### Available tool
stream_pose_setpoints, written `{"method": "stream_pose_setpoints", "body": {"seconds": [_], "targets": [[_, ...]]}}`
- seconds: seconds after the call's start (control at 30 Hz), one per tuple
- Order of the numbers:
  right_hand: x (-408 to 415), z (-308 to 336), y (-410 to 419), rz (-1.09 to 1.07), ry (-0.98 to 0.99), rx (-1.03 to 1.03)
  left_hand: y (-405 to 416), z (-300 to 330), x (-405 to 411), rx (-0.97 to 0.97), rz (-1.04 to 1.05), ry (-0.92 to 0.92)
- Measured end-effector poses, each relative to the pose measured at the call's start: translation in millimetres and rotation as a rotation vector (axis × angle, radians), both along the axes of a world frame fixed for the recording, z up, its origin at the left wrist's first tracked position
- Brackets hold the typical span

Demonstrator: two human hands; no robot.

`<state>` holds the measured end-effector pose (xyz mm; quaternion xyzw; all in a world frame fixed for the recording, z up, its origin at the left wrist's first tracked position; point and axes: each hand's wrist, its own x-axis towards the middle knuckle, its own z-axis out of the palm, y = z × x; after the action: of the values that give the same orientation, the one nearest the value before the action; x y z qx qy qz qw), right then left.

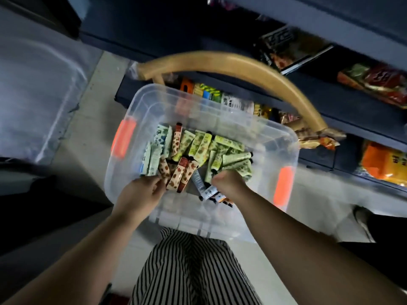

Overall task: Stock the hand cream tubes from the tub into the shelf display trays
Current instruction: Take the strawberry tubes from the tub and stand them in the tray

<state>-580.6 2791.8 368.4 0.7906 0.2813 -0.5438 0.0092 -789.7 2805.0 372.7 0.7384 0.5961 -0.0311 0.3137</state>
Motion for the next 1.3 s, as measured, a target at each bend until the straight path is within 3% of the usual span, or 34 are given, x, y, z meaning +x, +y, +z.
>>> {"method": "stream_pose_setpoints", "body": {"seconds": [0.2,0.4,0.47,0.57,0.63,0.7,0.97,1.1,1.3], "targets": [[-49.7,-101.8,6.9,-0.478,0.239,-0.068,-11.5,-25.8,1.1,0.151,-0.035,0.157],[-70.7,-146.7,3.6,-0.674,0.351,-0.022,-14.9,-31.5,0.0,0.242,0.053,0.119],[-70.4,-146.0,4.4,-0.699,0.338,-0.007,-13.2,-25.3,4.3,0.207,0.044,0.169],[-63.3,-129.8,3.3,-0.738,0.390,-0.008,-1.7,-26.8,9.5,-0.166,-0.004,0.326],[-52.8,-114.7,-0.7,-0.727,0.409,-0.002,12.8,-36.5,16.2,-0.384,0.000,0.303],[-38.8,-96.1,-6.6,-0.677,0.377,0.018,28.2,-52.8,26.7,-0.481,-0.031,0.238],[23.0,-43.1,-36.5,-0.816,0.421,0.145,39.4,-118.0,65.7,-0.503,0.152,0.286],[36.7,-42.3,-39.3,-0.872,0.459,0.167,32.2,-129.3,75.7,-0.435,0.138,0.391],[45.7,-35.4,-35.9,-0.850,0.471,0.269,22.3,-106.9,87.2,-0.415,0.243,0.259]]}}
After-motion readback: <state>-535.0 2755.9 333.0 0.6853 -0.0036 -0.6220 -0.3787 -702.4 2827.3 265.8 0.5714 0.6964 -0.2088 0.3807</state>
